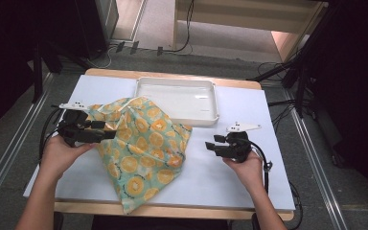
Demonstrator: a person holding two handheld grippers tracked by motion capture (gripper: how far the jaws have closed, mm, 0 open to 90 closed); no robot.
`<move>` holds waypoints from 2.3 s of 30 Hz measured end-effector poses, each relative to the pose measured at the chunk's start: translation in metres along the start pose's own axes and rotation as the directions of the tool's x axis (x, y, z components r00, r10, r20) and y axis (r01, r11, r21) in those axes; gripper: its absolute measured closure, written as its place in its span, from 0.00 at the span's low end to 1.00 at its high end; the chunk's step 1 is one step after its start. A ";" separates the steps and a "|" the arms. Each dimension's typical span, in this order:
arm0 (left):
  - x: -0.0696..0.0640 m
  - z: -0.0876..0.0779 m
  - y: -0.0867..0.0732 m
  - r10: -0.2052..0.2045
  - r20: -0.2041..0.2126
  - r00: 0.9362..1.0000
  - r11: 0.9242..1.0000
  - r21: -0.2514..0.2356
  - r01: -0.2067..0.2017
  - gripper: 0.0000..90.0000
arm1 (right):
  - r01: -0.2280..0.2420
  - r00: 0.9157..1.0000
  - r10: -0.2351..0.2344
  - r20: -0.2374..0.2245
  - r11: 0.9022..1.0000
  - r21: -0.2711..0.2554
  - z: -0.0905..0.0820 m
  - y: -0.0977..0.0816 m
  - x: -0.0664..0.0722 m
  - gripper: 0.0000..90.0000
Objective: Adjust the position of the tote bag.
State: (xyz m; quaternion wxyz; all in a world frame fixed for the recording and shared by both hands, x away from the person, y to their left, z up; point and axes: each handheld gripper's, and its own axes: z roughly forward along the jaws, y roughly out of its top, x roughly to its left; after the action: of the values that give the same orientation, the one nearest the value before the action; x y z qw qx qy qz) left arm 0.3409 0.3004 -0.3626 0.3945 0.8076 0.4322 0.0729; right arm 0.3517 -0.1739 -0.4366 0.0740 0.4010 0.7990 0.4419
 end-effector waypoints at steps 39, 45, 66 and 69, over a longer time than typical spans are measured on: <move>0.005 -0.021 -0.011 -0.005 -0.037 0.999 1.000 -0.014 0.004 0.30 | 0.087 0.996 -0.085 -0.029 0.995 0.057 0.012 0.006 0.015 0.50; 0.009 -0.019 -0.006 -0.015 -0.052 0.999 1.000 -0.013 0.014 0.23 | 0.084 0.996 -0.083 -0.028 0.995 0.055 0.013 0.006 0.015 0.50; 0.035 0.008 0.043 -0.007 -0.075 0.997 1.000 0.012 0.008 0.17 | 0.095 0.995 -0.094 -0.014 0.993 0.068 0.015 0.004 0.017 0.51; 0.039 0.012 0.046 -0.020 -0.064 0.998 1.000 0.013 0.021 0.17 | 0.095 0.995 -0.095 -0.011 0.993 0.069 0.015 0.004 0.016 0.51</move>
State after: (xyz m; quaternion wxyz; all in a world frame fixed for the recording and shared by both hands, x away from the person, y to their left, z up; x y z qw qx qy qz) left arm 0.3998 0.3083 -0.3471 0.3758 0.8029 0.4535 0.0919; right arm 0.3499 -0.1517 -0.4387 0.0777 0.3631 0.8325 0.4113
